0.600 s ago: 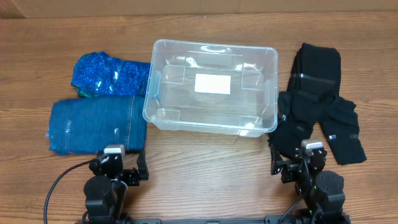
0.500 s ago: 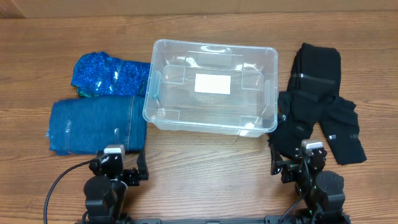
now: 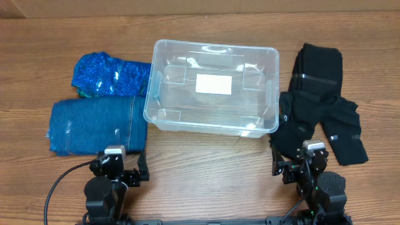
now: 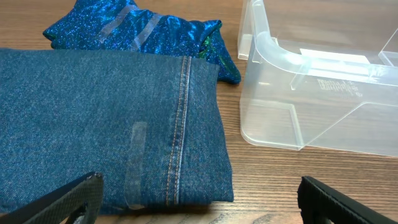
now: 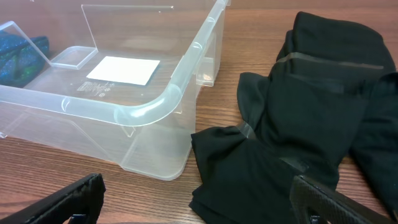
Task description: Pack container
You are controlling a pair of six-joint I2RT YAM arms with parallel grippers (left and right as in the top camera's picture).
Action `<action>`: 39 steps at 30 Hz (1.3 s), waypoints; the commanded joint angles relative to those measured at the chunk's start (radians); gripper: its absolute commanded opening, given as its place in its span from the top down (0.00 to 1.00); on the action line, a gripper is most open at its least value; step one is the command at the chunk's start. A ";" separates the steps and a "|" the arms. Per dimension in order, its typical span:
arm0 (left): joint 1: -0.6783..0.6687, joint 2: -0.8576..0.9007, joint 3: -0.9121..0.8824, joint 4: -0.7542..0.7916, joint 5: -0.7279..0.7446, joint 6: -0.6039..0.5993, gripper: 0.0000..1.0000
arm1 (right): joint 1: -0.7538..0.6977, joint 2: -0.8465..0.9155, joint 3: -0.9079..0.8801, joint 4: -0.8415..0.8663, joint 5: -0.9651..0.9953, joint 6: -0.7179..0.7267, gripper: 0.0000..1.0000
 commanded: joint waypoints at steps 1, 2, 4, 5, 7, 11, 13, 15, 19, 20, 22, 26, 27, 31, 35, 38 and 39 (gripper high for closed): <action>0.004 -0.013 -0.006 0.005 -0.004 0.015 0.00 | -0.008 -0.008 -0.014 0.000 -0.001 -0.003 0.00; 0.004 -0.013 -0.006 0.005 -0.004 0.015 0.00 | -0.008 -0.008 -0.014 0.000 -0.001 -0.003 0.00; 0.004 -0.013 -0.006 0.005 -0.004 0.015 0.00 | -0.008 -0.008 -0.014 0.000 -0.001 -0.004 0.00; 0.004 -0.013 -0.006 0.005 -0.004 0.015 0.00 | -0.008 -0.008 -0.014 0.000 -0.001 -0.004 0.00; 0.004 -0.013 -0.006 0.005 -0.004 0.015 0.00 | -0.008 -0.008 -0.014 0.000 -0.001 -0.004 0.00; 0.004 -0.013 -0.006 0.008 -0.004 0.014 0.00 | -0.008 -0.008 -0.014 0.000 -0.001 -0.003 0.00; 0.004 -0.013 -0.006 0.008 -0.003 0.014 0.00 | -0.008 -0.008 -0.014 0.000 -0.001 -0.004 0.00; 0.004 -0.013 -0.006 0.005 0.024 0.010 0.00 | -0.008 -0.008 -0.014 0.000 -0.001 -0.004 0.00; 0.004 0.014 0.109 -0.094 0.083 -0.153 0.00 | -0.008 -0.008 -0.014 0.000 -0.001 -0.003 0.00; 0.004 0.060 0.181 -0.137 0.047 -0.160 0.00 | -0.008 -0.008 -0.014 0.000 -0.001 -0.003 0.00; 0.004 0.227 0.354 -0.213 0.000 -0.159 0.00 | -0.008 -0.008 -0.014 0.000 -0.001 -0.004 0.00; 0.004 0.589 0.682 -0.212 0.296 -0.069 0.00 | -0.008 -0.008 -0.014 0.000 -0.001 -0.004 0.00; 0.005 0.643 0.731 -0.213 0.265 -0.070 0.00 | -0.008 -0.008 -0.014 0.000 -0.001 -0.003 0.00; 0.178 0.978 0.978 -0.361 0.015 -0.174 0.00 | -0.008 -0.008 -0.014 0.000 -0.001 -0.003 0.00; 0.494 1.237 1.098 -0.411 0.050 -0.173 0.00 | -0.008 -0.008 -0.014 0.000 -0.001 -0.003 0.00; 0.703 1.392 1.117 -0.354 0.220 -0.132 0.00 | -0.008 -0.008 -0.014 0.000 -0.001 -0.003 0.00; 0.779 1.460 1.117 -0.327 0.308 -0.055 0.00 | -0.008 -0.008 -0.014 0.000 -0.001 -0.003 0.00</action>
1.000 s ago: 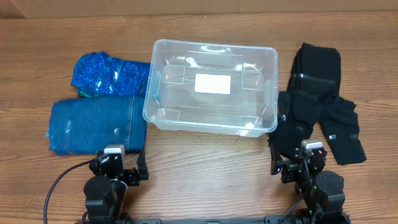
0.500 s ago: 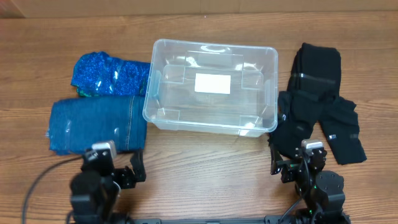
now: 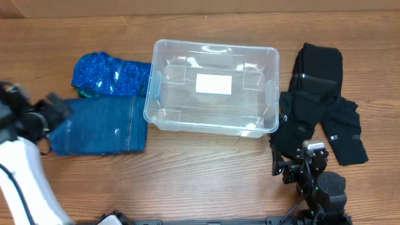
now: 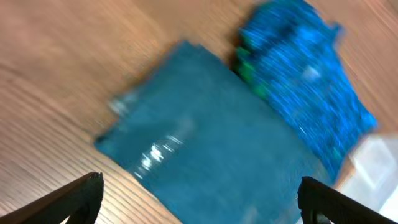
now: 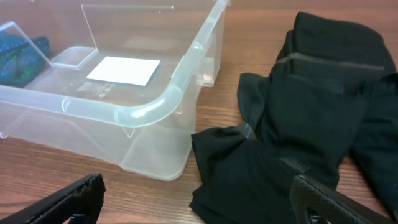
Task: Pack container
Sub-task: 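Reach the left gripper to the folded blue denim and grasp it, then lift the denim with the left gripper and lay it in the bin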
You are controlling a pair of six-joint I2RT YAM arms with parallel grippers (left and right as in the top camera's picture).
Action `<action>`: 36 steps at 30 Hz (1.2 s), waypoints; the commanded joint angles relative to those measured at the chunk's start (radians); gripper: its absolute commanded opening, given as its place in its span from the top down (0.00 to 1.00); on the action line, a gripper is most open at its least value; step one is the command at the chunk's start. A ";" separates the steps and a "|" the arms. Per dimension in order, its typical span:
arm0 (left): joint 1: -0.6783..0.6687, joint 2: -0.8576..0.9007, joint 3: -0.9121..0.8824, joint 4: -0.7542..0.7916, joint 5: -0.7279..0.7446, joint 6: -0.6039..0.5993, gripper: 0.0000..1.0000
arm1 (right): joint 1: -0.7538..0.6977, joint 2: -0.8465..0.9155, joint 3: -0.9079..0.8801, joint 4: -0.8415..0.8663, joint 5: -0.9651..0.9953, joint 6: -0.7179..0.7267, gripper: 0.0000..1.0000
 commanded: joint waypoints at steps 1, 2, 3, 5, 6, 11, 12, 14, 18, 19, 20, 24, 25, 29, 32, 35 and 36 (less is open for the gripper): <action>0.189 0.161 0.029 0.056 0.271 0.170 0.00 | -0.008 -0.007 -0.014 -0.001 -0.001 -0.003 0.00; 0.225 0.206 0.029 0.071 0.352 0.219 0.00 | -0.008 -0.007 -0.014 0.000 -0.001 -0.003 0.00; 0.271 0.275 0.031 0.085 0.433 0.280 0.00 | -0.008 -0.007 -0.014 -0.001 -0.001 -0.003 0.00; 0.298 0.390 0.032 0.096 0.546 0.354 0.00 | -0.008 -0.007 -0.014 0.000 -0.001 -0.003 0.00; 0.290 0.436 0.032 0.102 0.563 0.373 0.00 | -0.008 -0.007 -0.014 -0.001 -0.001 -0.003 0.00; 0.237 0.588 0.032 0.221 0.484 0.405 0.00 | -0.008 -0.007 -0.014 0.000 -0.001 -0.003 0.00; 0.216 0.606 0.032 0.238 0.439 0.404 0.01 | -0.008 -0.007 -0.014 0.000 0.000 -0.003 0.00; 0.146 0.666 0.032 0.253 0.398 0.401 0.15 | -0.008 -0.007 -0.014 0.000 0.000 -0.003 0.00; 0.077 0.701 0.033 0.238 0.389 0.381 0.70 | -0.008 -0.007 -0.014 -0.001 -0.001 -0.003 0.00; 0.076 0.694 0.040 0.218 0.392 0.348 0.86 | -0.008 -0.007 -0.014 0.000 -0.001 -0.003 0.00; 0.077 0.682 0.059 0.185 0.396 0.316 0.91 | -0.008 -0.007 -0.014 -0.001 -0.001 -0.003 0.00; 0.074 0.539 0.312 -0.103 0.409 0.205 0.96 | -0.008 -0.007 -0.014 -0.001 -0.001 -0.003 0.00; 0.069 0.448 0.417 -0.201 0.482 0.183 0.96 | -0.008 -0.007 -0.014 0.000 -0.001 -0.003 0.00; 0.016 0.167 0.549 -0.259 0.663 -0.020 0.96 | -0.008 -0.007 -0.014 -0.001 -0.001 -0.003 0.00; -0.106 0.013 0.549 -0.182 0.645 -0.246 0.96 | -0.008 -0.007 -0.014 -0.001 -0.001 -0.003 0.00; -0.341 -0.021 0.549 -0.031 0.460 -0.497 0.96 | -0.008 -0.007 -0.014 -0.001 -0.001 -0.003 0.00; -0.470 -0.005 0.549 0.030 0.309 -0.597 0.96 | -0.008 -0.007 -0.014 0.000 -0.001 -0.003 0.00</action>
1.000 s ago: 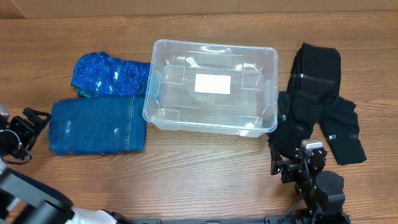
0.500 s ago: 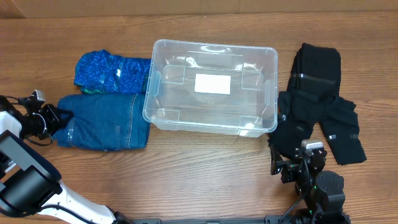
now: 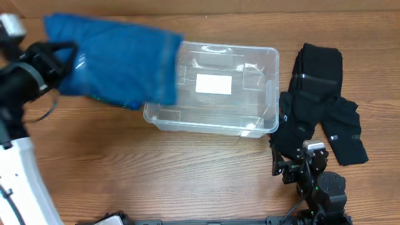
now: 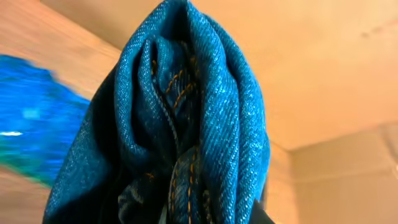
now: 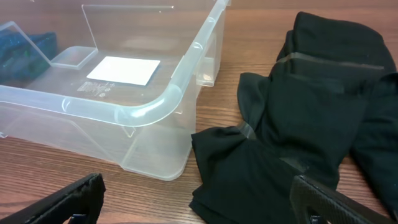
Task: Pack container
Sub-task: 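Lift the denim with the left gripper and lay it in the bin, then move the left gripper to the sparkly blue garment and grasp it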
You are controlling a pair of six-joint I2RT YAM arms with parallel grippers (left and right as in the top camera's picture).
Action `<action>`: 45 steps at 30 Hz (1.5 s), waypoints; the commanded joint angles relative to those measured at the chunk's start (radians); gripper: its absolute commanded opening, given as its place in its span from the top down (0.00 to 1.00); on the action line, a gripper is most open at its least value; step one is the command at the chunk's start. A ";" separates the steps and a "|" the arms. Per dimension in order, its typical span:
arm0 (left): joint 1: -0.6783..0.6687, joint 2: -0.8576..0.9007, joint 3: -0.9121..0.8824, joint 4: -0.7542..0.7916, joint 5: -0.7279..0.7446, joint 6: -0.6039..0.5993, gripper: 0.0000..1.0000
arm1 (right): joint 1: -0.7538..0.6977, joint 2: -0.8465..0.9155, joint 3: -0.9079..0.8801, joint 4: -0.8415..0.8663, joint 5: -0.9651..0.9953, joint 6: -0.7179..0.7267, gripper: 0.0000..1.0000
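Observation:
My left gripper (image 3: 60, 57) is shut on the folded blue denim jeans (image 3: 122, 59), held up off the table at the far left. The jeans hang out to the right, over the left end of the clear plastic container (image 3: 273, 94). In the left wrist view the bunched denim (image 4: 186, 112) fills the frame and hides the fingers. A sparkly blue garment (image 4: 25, 112) shows blurred at that view's left. My right gripper (image 5: 196, 196) rests open at the front right, beside the black clothes (image 5: 311, 124).
The container (image 5: 149, 106) has only a white label on its floor. The black clothes (image 3: 319, 106) lie spread to the right of it. The jeans cover the sparkly garment in the overhead view. Bare wooden table lies in front of the container.
My left gripper was open above the jeans' left edge; now it is shut on them and holds them up, draped toward the container's left end. The right arm has not moved.
Both grippers first rested open at the table's front edge, with the jeans flat to the left of the container. Then my left gripper was open at the far left over the jeans. Now the jeans are held off the table, overlapping the container.

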 commanded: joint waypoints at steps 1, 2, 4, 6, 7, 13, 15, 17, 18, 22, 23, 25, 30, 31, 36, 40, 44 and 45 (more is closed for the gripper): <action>-0.349 0.040 0.025 0.182 -0.319 -0.405 0.96 | -0.008 -0.007 -0.014 -0.001 -0.001 -0.003 0.00; -0.425 0.071 0.025 0.228 -0.380 -0.435 0.96 | -0.008 -0.007 -0.014 -0.001 -0.001 -0.003 0.00; -0.573 0.162 0.025 0.328 -0.468 -0.512 0.96 | -0.008 -0.007 -0.014 -0.001 -0.001 -0.004 0.00; -0.692 0.285 0.025 0.369 -0.531 -0.603 0.96 | -0.008 -0.007 -0.014 -0.001 -0.001 -0.003 0.00; -0.726 0.331 0.025 0.377 -0.550 -0.623 0.96 | -0.008 -0.007 -0.014 -0.001 -0.001 -0.003 0.00; -0.834 0.534 0.025 0.313 -0.567 -0.653 0.89 | -0.008 -0.007 -0.014 -0.001 -0.001 -0.003 0.00; -0.795 0.518 0.026 0.278 -0.522 -0.520 0.64 | -0.008 -0.007 -0.014 -0.001 -0.001 -0.004 0.00; -0.747 0.491 0.026 0.219 -0.490 -0.481 0.69 | -0.008 -0.007 -0.014 -0.001 -0.001 -0.003 0.00; -0.720 0.473 0.026 0.194 -0.467 -0.460 0.60 | -0.008 -0.007 -0.014 -0.001 -0.001 -0.003 0.00; -0.567 0.359 0.026 0.056 -0.407 -0.246 0.02 | -0.008 -0.007 -0.014 -0.001 -0.001 -0.003 0.00; -0.530 0.341 0.026 0.016 -0.407 -0.190 0.02 | -0.008 -0.007 -0.014 -0.001 -0.001 -0.003 0.00; -0.458 0.317 0.026 -0.059 -0.407 -0.136 0.01 | -0.008 -0.007 -0.014 -0.001 -0.001 -0.003 0.00; -0.302 0.321 0.025 -0.156 -0.413 0.024 0.00 | -0.008 -0.007 -0.014 -0.001 -0.001 -0.003 0.00; -0.275 0.331 0.025 -0.147 -0.431 0.062 0.00 | -0.008 -0.007 -0.014 -0.001 -0.001 -0.004 0.00; -0.133 0.478 0.025 -0.112 -0.434 0.245 0.00 | -0.008 -0.007 -0.014 -0.001 -0.001 -0.003 0.00; -0.086 0.720 0.025 -0.051 -0.330 0.383 0.00 | -0.008 -0.007 -0.014 -0.001 -0.001 -0.003 0.00; -0.044 0.805 0.025 0.023 -0.367 0.381 0.00 | -0.008 -0.007 -0.014 -0.001 -0.001 -0.003 0.00; -0.020 0.804 0.025 0.042 -0.367 0.381 0.00 | -0.008 -0.007 -0.014 -0.001 0.000 -0.003 0.00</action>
